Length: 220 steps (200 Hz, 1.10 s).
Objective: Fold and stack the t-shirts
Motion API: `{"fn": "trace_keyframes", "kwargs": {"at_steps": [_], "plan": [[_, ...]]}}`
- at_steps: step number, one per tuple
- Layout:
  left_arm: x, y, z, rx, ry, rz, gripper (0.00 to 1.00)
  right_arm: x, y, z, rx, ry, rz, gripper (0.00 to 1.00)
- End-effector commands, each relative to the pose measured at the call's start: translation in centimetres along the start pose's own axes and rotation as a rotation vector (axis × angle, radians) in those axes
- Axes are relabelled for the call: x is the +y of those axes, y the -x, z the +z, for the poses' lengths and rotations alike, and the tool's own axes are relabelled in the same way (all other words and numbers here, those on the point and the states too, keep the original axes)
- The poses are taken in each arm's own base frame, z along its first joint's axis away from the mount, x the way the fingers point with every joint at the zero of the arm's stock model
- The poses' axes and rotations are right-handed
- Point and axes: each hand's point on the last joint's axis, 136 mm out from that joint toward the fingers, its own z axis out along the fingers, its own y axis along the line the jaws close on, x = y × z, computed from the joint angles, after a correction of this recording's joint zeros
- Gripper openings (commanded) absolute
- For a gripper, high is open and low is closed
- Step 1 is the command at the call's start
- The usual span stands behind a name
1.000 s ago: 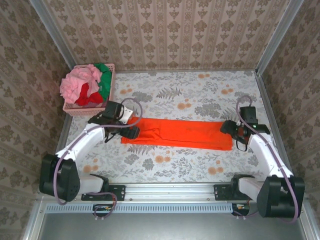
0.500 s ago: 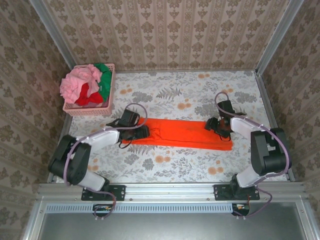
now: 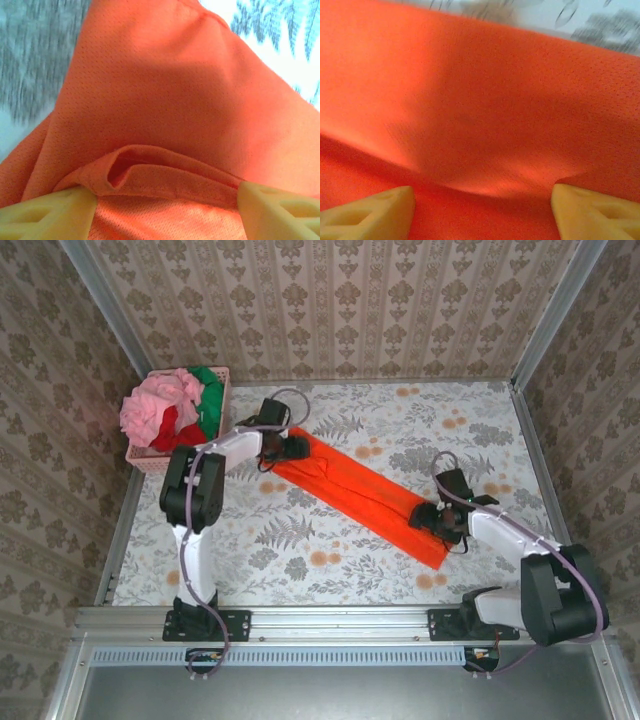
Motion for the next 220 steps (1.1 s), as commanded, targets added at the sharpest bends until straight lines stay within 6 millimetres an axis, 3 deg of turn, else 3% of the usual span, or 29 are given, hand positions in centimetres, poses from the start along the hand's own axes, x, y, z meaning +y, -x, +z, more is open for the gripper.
{"fn": "trace_keyframes", "kwargs": {"at_steps": [1, 31, 65, 96, 111, 140, 156, 174, 199, 220], "plan": [[1.9, 0.5, 1.1, 0.092, 0.044, 0.076, 0.77, -2.3, -4.5, -0.8, 0.093, -0.133, -0.034, 0.74], [1.3, 3.5, 2.9, 0.111, 0.003, 0.124, 0.8, -0.8, -6.1, -1.1, 0.077, -0.102, -0.052, 0.74], [-0.5, 4.5, 2.7, 0.092, -0.054, 0.177, 0.86, 0.8, -6.1, -2.1, 0.051, -0.045, -0.096, 0.74], [-2.7, 5.9, -0.4, -0.002, -0.127, 0.19, 0.91, 3.3, -3.7, -4.0, -0.049, 0.037, -0.15, 0.74], [-3.6, 6.9, -2.9, -0.058, -0.148, 0.185, 0.96, 4.8, -1.8, -4.8, -0.106, 0.056, -0.205, 0.74], [-4.0, 7.7, -7.5, -0.176, -0.159, 0.134, 1.0, 7.8, 1.6, -3.9, -0.128, 0.016, -0.331, 0.73], [-3.3, 6.3, -9.2, -0.218, -0.16, 0.076, 1.0, 9.1, 2.8, -2.1, -0.089, -0.019, -0.38, 0.68], [-2.2, 3.3, -10.0, -0.23, -0.154, 0.001, 1.0, 10.6, 3.6, 0.3, -0.045, -0.023, -0.41, 0.63], [-0.7, -1.7, -9.6, -0.197, -0.16, -0.097, 1.0, 10.9, 2.3, 2.6, 0.032, -0.004, -0.418, 0.61], [0.7, -4.6, -8.8, -0.174, -0.139, -0.145, 1.0, 10.7, 0.4, 3.6, 0.088, 0.001, -0.433, 0.59]]}}
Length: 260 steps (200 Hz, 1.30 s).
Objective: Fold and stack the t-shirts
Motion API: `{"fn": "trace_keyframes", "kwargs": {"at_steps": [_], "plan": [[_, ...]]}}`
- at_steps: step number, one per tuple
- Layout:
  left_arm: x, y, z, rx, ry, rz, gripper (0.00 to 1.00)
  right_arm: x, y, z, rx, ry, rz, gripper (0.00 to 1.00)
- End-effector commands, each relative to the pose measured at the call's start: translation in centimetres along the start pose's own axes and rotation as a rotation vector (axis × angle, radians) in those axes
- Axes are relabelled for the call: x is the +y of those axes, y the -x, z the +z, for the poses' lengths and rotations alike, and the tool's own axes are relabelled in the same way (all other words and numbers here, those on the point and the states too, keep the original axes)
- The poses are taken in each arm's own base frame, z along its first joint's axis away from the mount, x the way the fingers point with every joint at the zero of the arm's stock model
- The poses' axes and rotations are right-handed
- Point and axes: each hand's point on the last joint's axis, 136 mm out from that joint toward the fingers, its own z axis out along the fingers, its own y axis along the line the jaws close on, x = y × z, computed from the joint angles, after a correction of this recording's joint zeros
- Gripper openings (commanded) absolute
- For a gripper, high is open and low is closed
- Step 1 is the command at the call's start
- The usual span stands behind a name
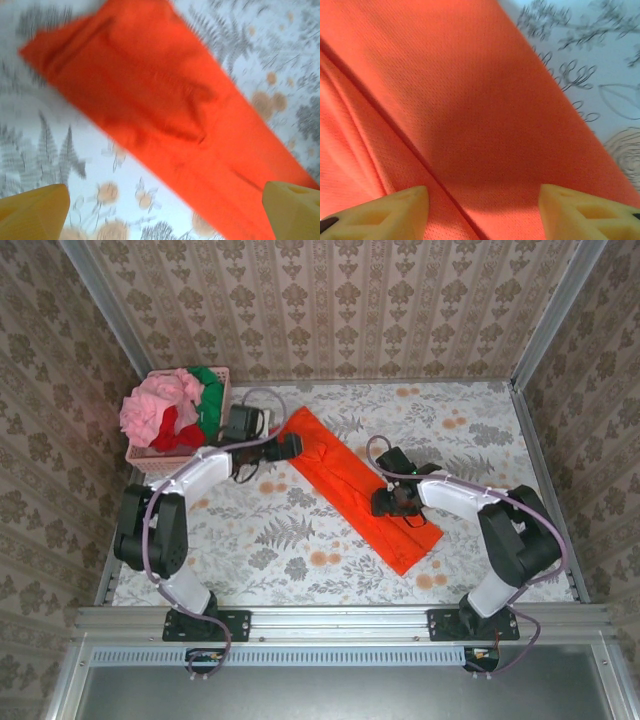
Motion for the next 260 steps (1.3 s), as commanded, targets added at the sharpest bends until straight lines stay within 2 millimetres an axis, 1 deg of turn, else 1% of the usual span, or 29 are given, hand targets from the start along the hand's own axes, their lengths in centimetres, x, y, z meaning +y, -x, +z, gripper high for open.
{"fn": "trace_keyframes", "kwargs": {"at_steps": [1, 9, 25, 45, 69, 83, 90, 98, 112, 128, 136, 148, 154, 156, 170, 189, 204, 206, 210, 224, 229, 235, 245, 260], "plan": [[1.9, -2.3, 0.6, -0.006, 0.028, -0.11, 1.0, 1.2, -1.8, 0.8, 0.053, 0.038, -0.055, 0.59], [2.4, -3.0, 0.5, -0.007, 0.041, -0.118, 1.0, 1.3, -2.5, 1.0, 0.07, 0.038, -0.058, 0.58], [3.2, -3.7, 0.0, -0.008, 0.066, -0.124, 1.0, 2.4, -4.3, 1.3, 0.102, 0.051, -0.077, 0.57], [3.9, -3.8, -0.6, -0.008, 0.088, -0.124, 1.0, 4.1, -6.1, 1.5, 0.124, 0.067, -0.097, 0.57], [4.5, -3.5, -0.9, -0.022, 0.094, -0.136, 1.0, 7.6, -6.8, 1.6, 0.129, 0.114, -0.141, 0.57], [4.7, -3.4, -1.0, -0.022, 0.095, -0.14, 1.0, 9.8, -6.3, 1.2, 0.116, 0.135, -0.183, 0.58], [4.7, -3.4, -1.2, -0.024, 0.094, -0.138, 1.0, 10.7, -5.7, 0.7, 0.09, 0.145, -0.199, 0.58], [4.8, -3.5, -1.5, -0.034, 0.096, -0.135, 1.0, 11.5, -4.5, -0.1, 0.041, 0.161, -0.206, 0.59], [4.6, -3.7, -2.3, -0.061, 0.086, -0.116, 1.0, 12.4, -1.7, -1.9, -0.066, 0.169, -0.212, 0.66], [4.7, -4.9, -3.3, -0.075, 0.087, -0.092, 1.0, 13.0, 1.9, -3.4, -0.189, 0.165, -0.216, 0.7], [4.8, -5.7, -3.9, -0.083, 0.099, -0.076, 1.0, 13.2, 3.6, -3.7, -0.228, 0.164, -0.208, 0.71], [5.1, -7.2, -4.8, -0.09, 0.125, -0.06, 1.0, 13.5, 6.0, -3.6, -0.255, 0.172, -0.183, 0.71], [5.2, -8.0, -5.3, -0.091, 0.139, -0.052, 1.0, 13.7, 7.1, -2.9, -0.255, 0.175, -0.169, 0.7], [5.3, -8.3, -5.4, -0.091, 0.143, -0.051, 1.0, 14.0, 7.6, -3.0, -0.262, 0.184, -0.166, 0.7], [5.3, -10.1, -6.3, -0.094, 0.153, -0.045, 1.0, 14.9, 10.6, -1.8, -0.261, 0.206, -0.135, 0.66], [5.0, -12.0, -7.1, -0.093, 0.127, -0.075, 1.0, 16.8, 13.8, 0.4, -0.25, 0.248, -0.119, 0.55], [4.7, -13.1, -7.7, -0.096, 0.109, -0.094, 1.0, 18.6, 15.8, 2.2, -0.227, 0.29, -0.104, 0.51], [4.7, -13.2, -7.8, -0.095, 0.107, -0.096, 1.0, 18.9, 16.2, 2.1, -0.231, 0.299, -0.101, 0.51], [4.6, -13.2, -8.1, -0.105, 0.108, -0.097, 1.0, 19.2, 16.4, 3.0, -0.217, 0.305, -0.095, 0.51], [4.5, -13.7, -8.6, -0.119, 0.101, -0.09, 1.0, 20.6, 17.6, 4.8, -0.199, 0.34, -0.062, 0.5], [4.4, -13.7, -8.8, -0.126, 0.099, -0.088, 1.0, 21.0, 18.2, 5.0, -0.2, 0.355, -0.047, 0.5], [4.4, -13.8, -8.9, -0.13, 0.096, -0.084, 1.0, 21.2, 18.5, 6.1, -0.192, 0.359, -0.028, 0.5], [4.2, -13.8, -9.1, -0.14, 0.089, -0.073, 1.0, 21.2, 19.5, 7.0, -0.196, 0.36, 0.016, 0.5], [4.1, -13.6, -9.3, -0.149, 0.086, -0.054, 1.0, 19.8, 20.3, 8.8, -0.187, 0.322, 0.089, 0.51]]}}
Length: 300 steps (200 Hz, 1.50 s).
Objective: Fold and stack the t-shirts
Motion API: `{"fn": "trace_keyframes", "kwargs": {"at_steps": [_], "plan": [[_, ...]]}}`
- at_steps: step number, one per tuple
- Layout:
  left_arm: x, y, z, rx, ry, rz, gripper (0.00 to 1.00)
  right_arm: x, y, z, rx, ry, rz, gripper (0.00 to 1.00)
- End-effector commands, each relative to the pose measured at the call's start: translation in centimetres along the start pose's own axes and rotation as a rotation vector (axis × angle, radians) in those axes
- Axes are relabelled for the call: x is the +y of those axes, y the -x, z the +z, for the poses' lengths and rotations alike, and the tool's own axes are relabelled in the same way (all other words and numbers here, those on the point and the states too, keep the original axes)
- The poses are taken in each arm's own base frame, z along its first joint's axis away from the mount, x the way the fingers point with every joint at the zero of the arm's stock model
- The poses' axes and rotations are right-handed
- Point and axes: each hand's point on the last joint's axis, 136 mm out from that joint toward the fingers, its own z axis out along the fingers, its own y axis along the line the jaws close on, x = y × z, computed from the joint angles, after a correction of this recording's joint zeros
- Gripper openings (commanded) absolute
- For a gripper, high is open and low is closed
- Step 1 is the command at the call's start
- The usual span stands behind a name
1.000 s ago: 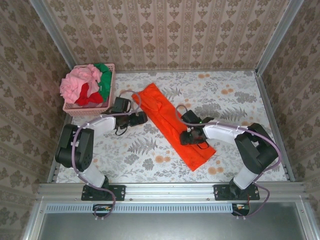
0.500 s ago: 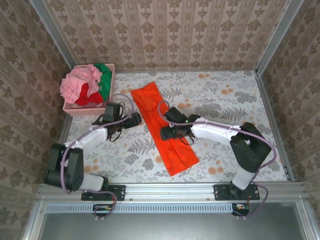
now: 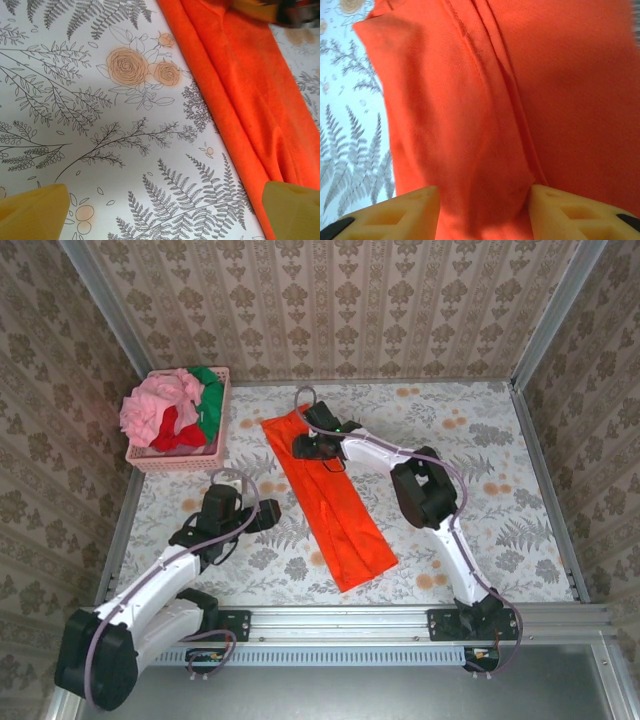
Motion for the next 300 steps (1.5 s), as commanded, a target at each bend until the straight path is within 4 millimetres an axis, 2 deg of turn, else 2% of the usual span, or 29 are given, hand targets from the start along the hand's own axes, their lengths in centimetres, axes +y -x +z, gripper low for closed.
{"fn": "trace_keyframes", "kwargs": {"at_steps": [1, 44, 84, 91, 107, 128, 143, 159, 185, 199, 217, 239, 257, 272, 300], "plan": [[0.5, -0.3, -0.3, -0.004, 0.021, 0.006, 1.0, -1.5, 0.0, 1.6, 0.037, -0.023, 0.129, 0.51], [-0.5, 0.0, 0.6, 0.023, -0.012, 0.057, 1.0, -9.3, 2.0, 1.7, -0.064, -0.227, 0.346, 0.5], [-1.9, 0.5, 2.8, 0.073, -0.05, 0.089, 1.0, -14.4, 4.8, -0.7, -0.139, -0.332, 0.427, 0.5], [-3.0, 0.0, 3.2, 0.097, -0.073, 0.118, 1.0, -14.9, 5.3, -1.2, -0.143, -0.326, 0.432, 0.5], [-4.4, 0.0, 4.0, 0.117, -0.102, 0.155, 1.0, -15.3, 6.4, -2.1, -0.143, -0.293, 0.43, 0.52], [-7.0, 0.1, 5.1, 0.124, -0.162, 0.262, 1.0, -13.2, 8.3, -3.8, -0.156, -0.19, 0.335, 0.61], [-8.6, 0.2, 6.1, 0.155, -0.181, 0.307, 0.98, -11.6, 9.5, -6.3, -0.189, -0.152, 0.264, 0.68], [-10.5, 0.0, 7.0, 0.226, -0.181, 0.294, 0.96, -11.3, 9.8, -9.4, -0.245, -0.151, 0.233, 0.71], [-14.0, -1.5, 8.6, 0.314, -0.18, 0.24, 0.87, -13.6, 7.1, -13.4, -0.304, -0.191, 0.26, 0.71], [-15.7, -2.4, 9.4, 0.349, -0.184, 0.219, 0.74, -14.9, 5.1, -15.2, -0.312, -0.199, 0.279, 0.71], [-16.8, -3.6, 10.7, 0.388, -0.179, 0.209, 0.63, -16.1, 2.4, -16.8, -0.301, -0.208, 0.289, 0.71], [-17.1, -4.9, 11.8, 0.436, -0.169, 0.204, 0.55, -17.0, -0.6, -18.1, -0.276, -0.224, 0.279, 0.71], [-17.3, -5.7, 12.4, 0.462, -0.185, 0.189, 0.49, -17.8, -2.3, -18.8, -0.262, -0.245, 0.274, 0.71], [-17.2, -6.2, 12.9, 0.472, -0.185, 0.179, 0.45, -18.3, -3.1, -19.1, -0.257, -0.255, 0.278, 0.71], [-16.9, -6.3, 13.0, 0.475, -0.172, 0.177, 0.26, -18.7, -3.8, -19.2, -0.248, -0.261, 0.28, 0.72]]}}
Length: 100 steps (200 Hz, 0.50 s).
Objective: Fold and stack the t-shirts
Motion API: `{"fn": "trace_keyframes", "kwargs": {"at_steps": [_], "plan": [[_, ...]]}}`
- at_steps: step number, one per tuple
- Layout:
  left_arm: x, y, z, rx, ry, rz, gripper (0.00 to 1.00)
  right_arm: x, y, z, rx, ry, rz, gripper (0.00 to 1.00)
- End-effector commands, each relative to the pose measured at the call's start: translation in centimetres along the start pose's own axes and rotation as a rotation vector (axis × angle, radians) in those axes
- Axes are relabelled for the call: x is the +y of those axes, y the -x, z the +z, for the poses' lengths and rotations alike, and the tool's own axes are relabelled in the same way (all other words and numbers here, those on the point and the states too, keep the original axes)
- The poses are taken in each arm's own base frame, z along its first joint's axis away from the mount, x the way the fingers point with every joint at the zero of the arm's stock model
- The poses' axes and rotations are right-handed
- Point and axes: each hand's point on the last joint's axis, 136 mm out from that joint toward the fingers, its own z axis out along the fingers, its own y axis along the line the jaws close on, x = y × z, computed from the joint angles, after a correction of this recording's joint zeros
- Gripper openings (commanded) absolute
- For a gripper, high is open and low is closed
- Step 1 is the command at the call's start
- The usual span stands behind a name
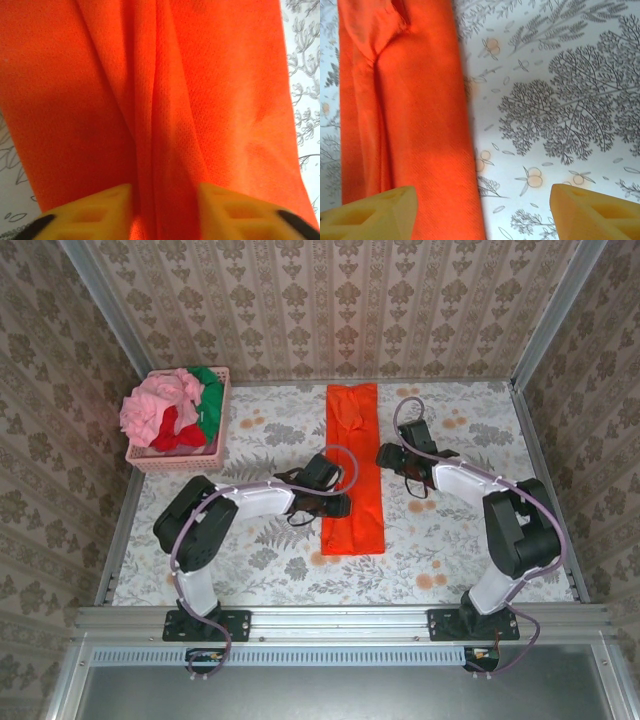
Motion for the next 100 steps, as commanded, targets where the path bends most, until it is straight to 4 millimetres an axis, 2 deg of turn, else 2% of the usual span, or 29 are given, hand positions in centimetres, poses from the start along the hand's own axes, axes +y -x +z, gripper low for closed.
{"fn": "trace_keyframes", "kwargs": {"at_steps": [1, 26, 41, 61, 76, 100], "plan": [[-0.8, 0.5, -0.4, -0.003, -0.019, -0.014, 0.25, 0.0, 1.0, -1.2, -0.049, 0.011, -0.013, 0.72], [-0.5, 0.3, -1.1, -0.01, 0.001, -0.018, 0.1, 0.1, 0.8, -1.3, -0.045, 0.019, -0.014, 0.72], [-0.3, 0.0, -1.8, -0.018, 0.006, -0.03, 0.05, 0.2, 0.7, -1.3, -0.042, 0.029, -0.017, 0.72], [0.1, -0.7, -2.9, -0.036, 0.016, -0.052, 0.05, 0.6, 0.2, -0.7, -0.016, 0.033, -0.035, 0.72], [0.6, -1.3, -3.5, -0.041, 0.027, -0.07, 0.1, 1.3, -0.2, -0.1, 0.002, 0.04, -0.053, 0.72], [1.8, -2.3, -3.7, -0.043, 0.064, -0.097, 0.13, 2.6, -0.7, 0.5, 0.017, 0.054, -0.077, 0.73]]}}
